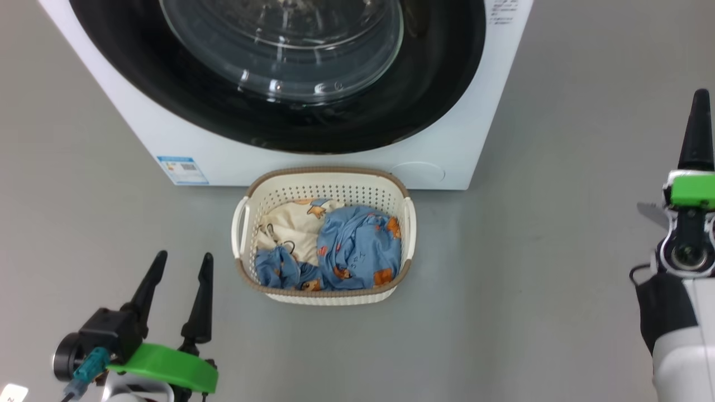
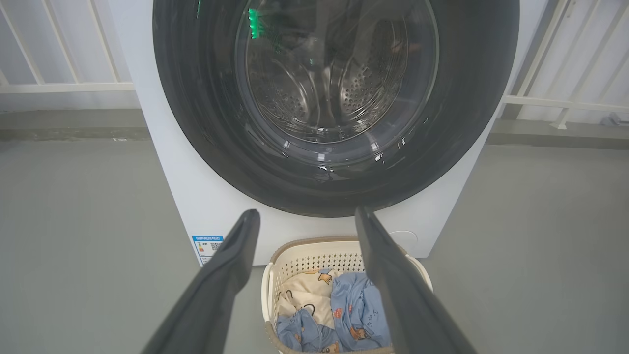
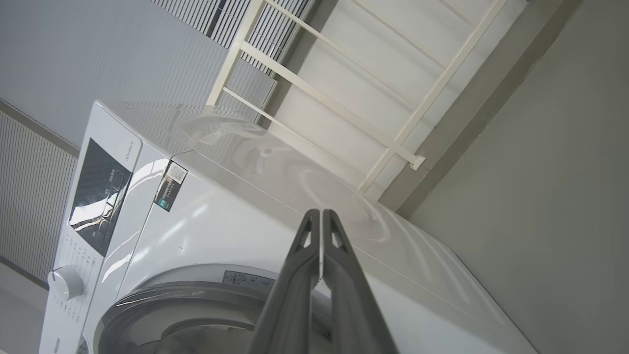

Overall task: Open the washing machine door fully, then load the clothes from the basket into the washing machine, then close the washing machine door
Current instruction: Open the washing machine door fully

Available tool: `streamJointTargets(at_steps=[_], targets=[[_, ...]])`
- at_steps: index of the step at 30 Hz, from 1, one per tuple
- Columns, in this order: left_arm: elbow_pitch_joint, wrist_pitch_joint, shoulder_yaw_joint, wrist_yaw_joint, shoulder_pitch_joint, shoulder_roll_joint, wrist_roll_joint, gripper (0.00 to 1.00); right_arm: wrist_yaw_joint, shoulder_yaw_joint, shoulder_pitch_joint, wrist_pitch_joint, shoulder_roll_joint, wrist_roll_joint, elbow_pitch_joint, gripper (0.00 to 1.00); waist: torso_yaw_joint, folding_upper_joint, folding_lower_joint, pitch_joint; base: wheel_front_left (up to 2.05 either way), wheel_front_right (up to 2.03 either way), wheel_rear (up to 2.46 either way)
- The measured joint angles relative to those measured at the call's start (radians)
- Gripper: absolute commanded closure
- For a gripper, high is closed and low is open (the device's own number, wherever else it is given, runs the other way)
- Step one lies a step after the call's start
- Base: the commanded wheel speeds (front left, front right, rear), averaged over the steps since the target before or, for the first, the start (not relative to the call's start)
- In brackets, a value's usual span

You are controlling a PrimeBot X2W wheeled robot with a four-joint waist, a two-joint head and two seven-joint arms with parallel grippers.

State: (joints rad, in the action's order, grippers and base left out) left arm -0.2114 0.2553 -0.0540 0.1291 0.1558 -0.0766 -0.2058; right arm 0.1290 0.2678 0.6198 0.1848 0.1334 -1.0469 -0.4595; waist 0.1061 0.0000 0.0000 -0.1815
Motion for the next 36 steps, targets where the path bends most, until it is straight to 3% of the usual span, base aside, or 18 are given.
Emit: streamJointTargets(at_steps=[10, 19, 36], targets=[[-0.004, 0.000, -0.020, 0.000, 0.030, 0.009, -0.002, 0.00, 0.000, 0.092, 0.179, -0.114, -0.001, -0.145, -0.143, 1.00, 0.030, 0.0000, 0.0000, -0.056, 0.00, 0.00, 0.00], [0.004, 0.000, -0.031, 0.000, 0.081, 0.022, -0.007, 0.00, 0.000, 0.129, 0.397, -0.243, 0.002, -0.193, -0.259, 1.00, 0.050, 0.0000, 0.0000, -0.117, 0.00, 0.00, 0.00], [0.023, 0.000, -0.049, 0.000, 0.149, 0.039, -0.033, 0.00, 0.000, 0.087, 0.678, -0.473, 0.058, -0.105, -0.435, 1.00, 0.100, 0.0000, 0.0000, -0.245, 0.00, 0.00, 0.00]])
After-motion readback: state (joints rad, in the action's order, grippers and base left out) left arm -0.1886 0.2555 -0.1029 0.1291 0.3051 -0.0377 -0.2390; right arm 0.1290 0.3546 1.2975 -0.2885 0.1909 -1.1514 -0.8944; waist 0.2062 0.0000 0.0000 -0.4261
